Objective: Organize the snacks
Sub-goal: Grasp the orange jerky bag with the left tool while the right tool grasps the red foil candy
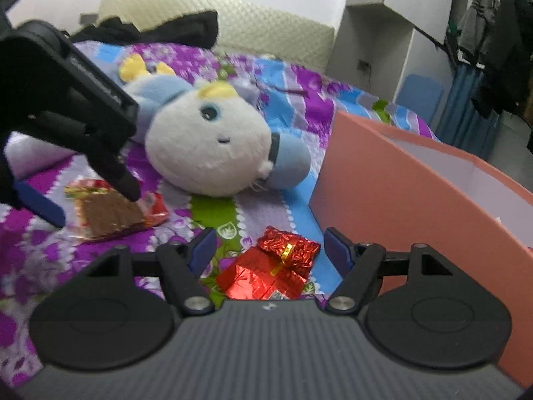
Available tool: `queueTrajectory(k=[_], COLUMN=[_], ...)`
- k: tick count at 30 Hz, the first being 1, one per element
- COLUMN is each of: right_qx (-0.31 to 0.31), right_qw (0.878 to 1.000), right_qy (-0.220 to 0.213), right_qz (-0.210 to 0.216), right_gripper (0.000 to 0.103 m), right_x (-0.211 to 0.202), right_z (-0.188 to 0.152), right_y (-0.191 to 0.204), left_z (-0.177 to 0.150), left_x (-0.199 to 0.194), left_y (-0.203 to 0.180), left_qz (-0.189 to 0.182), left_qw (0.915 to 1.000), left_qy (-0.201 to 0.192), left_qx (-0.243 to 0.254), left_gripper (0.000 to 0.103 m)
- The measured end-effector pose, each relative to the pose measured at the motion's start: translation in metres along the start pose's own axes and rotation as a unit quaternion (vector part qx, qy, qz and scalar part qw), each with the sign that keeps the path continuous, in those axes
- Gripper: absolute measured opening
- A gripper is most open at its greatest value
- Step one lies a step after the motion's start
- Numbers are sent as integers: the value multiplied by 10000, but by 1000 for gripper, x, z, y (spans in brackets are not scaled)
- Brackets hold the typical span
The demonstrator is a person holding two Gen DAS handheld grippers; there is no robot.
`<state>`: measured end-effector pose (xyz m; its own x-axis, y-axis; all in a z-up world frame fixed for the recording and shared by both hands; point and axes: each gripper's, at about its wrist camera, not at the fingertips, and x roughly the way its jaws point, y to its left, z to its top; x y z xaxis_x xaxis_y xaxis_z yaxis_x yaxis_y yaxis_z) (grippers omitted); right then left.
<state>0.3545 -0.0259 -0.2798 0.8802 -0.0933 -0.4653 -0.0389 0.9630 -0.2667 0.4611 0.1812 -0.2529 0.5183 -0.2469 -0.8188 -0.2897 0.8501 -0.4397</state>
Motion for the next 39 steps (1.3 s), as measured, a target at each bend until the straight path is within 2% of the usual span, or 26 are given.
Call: queueTrajectory(k=[7, 15, 22, 25, 26, 30, 35, 39], right_qx=[133, 249, 595, 818, 837, 733, 726, 698], right_qw=[9981, 9969, 9948, 9917, 9913, 9918, 9893, 9878], right_qy=[527, 708, 800, 864, 847, 779, 795, 790], right_qz=[-298, -230, 231, 484, 565, 698, 989, 1148], right_gripper=[75, 76, 70, 65, 60, 56, 54, 54], right_x=[25, 34, 42, 45, 45, 38, 30, 22], right_z=[2, 1, 1, 1, 1, 1, 3, 1], right_y=[4, 3, -8, -15, -16, -15, -22, -25], left_z=[6, 7, 8, 8, 8, 8, 4, -3], left_x=[8, 16, 17, 17, 18, 21, 25, 27], left_y=[-10, -23, -21, -21, -22, -28, -33, -40], left_qz=[270, 607, 550, 570, 598, 728, 873, 1011], left_qw=[9995, 9976, 9982, 9981, 9980, 9964, 9942, 9901], left_qy=[135, 173, 116, 63, 44, -25, -116, -239], left_qx=[76, 270, 210, 203, 225, 434, 621, 940], left_gripper=[81, 82, 82, 82, 82, 82, 82, 76])
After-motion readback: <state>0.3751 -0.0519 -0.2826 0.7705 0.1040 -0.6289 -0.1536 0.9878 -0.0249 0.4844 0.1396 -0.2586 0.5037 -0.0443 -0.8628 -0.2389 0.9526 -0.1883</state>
